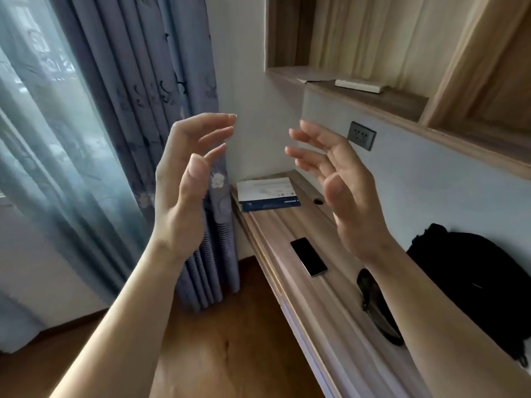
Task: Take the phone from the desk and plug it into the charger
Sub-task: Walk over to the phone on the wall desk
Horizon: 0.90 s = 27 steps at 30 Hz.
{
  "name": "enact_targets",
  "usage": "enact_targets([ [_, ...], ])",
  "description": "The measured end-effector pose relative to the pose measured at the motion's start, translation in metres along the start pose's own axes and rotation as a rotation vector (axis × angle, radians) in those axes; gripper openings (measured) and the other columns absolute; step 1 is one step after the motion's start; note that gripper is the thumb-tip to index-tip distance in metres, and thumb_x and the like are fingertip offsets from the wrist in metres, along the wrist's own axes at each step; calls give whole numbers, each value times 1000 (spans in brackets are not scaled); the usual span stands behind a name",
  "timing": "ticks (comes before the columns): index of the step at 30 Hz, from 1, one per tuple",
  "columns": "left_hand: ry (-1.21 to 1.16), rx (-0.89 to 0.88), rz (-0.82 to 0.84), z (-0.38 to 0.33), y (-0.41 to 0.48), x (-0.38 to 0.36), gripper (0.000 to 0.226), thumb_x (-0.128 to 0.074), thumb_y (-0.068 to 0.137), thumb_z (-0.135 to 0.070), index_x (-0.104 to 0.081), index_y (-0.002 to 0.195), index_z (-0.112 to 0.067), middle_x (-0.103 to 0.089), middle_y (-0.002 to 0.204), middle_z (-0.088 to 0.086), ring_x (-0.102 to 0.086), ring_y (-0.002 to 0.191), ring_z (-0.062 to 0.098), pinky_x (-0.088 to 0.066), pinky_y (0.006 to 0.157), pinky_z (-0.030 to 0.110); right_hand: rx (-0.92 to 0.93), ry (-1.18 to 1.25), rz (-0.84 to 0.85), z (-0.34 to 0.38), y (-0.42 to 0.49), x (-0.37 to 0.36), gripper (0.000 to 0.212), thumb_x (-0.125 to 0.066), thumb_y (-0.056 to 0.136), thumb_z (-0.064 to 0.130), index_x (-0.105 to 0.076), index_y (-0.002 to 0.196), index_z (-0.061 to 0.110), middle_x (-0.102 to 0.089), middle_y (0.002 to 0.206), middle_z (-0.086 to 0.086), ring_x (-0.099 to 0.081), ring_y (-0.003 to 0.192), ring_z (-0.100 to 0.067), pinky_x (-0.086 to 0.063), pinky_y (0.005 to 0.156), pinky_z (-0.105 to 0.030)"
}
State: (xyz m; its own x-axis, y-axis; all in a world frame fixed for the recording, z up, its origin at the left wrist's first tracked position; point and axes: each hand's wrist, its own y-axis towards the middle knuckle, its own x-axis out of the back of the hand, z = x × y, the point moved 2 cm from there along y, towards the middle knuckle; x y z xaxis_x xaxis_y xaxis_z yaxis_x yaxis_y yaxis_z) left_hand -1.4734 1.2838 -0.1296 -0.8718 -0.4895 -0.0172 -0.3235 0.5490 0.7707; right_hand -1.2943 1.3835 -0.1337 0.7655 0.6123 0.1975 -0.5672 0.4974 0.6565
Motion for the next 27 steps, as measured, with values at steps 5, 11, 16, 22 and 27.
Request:
enact_targets([
  [5, -51, 50, 65, 68, 27, -21, 53, -51, 98, -71, -59, 129, -29, -65, 138, -3, -62, 134, 27, -48, 112, 42, -41, -18, -62, -48, 20, 20, 101, -47, 82, 83, -40, 150, 9, -53, 150, -5, -57, 137, -20, -43, 117, -39],
  [11, -49, 119, 135, 151, 56, -50, 55, -52, 92, -78, -60, 126, -36, -65, 138, -6, -62, 136, 24, -48, 112, 40, -96, -45, -122, -128, 47, 45, 93, -46, 86, 80, -41, 149, 12, -52, 152, -7, -56, 137, -18, -44, 116, -37],
  [16, -93, 184, 149, 212, 67, -68, 57, -51, 94, -76, -58, 127, -31, -64, 137, -1, -61, 135, 26, -48, 112, 40, -170, -73, -148, -186, 60, 62, 92, -48, 87, 78, -41, 149, 11, -52, 152, -6, -55, 138, -19, -43, 115, -34],
  [22, -189, 265, 177, 280, 64, -98, 52, -51, 97, -72, -60, 125, -28, -67, 132, -2, -63, 129, 27, -50, 110, 42, -267, -68, -214, -237, 55, 82, 83, -49, 88, 76, -42, 145, 15, -55, 143, 5, -57, 136, -19, -44, 112, -29],
  [27, -216, 369, 239, 343, 45, -119, 55, -47, 98, -73, -60, 124, -26, -66, 130, 1, -63, 127, 28, -51, 111, 54, -351, -109, -302, -281, 40, 92, 84, -50, 90, 73, -42, 146, 11, -56, 143, 0, -59, 134, -19, -46, 110, -31],
])
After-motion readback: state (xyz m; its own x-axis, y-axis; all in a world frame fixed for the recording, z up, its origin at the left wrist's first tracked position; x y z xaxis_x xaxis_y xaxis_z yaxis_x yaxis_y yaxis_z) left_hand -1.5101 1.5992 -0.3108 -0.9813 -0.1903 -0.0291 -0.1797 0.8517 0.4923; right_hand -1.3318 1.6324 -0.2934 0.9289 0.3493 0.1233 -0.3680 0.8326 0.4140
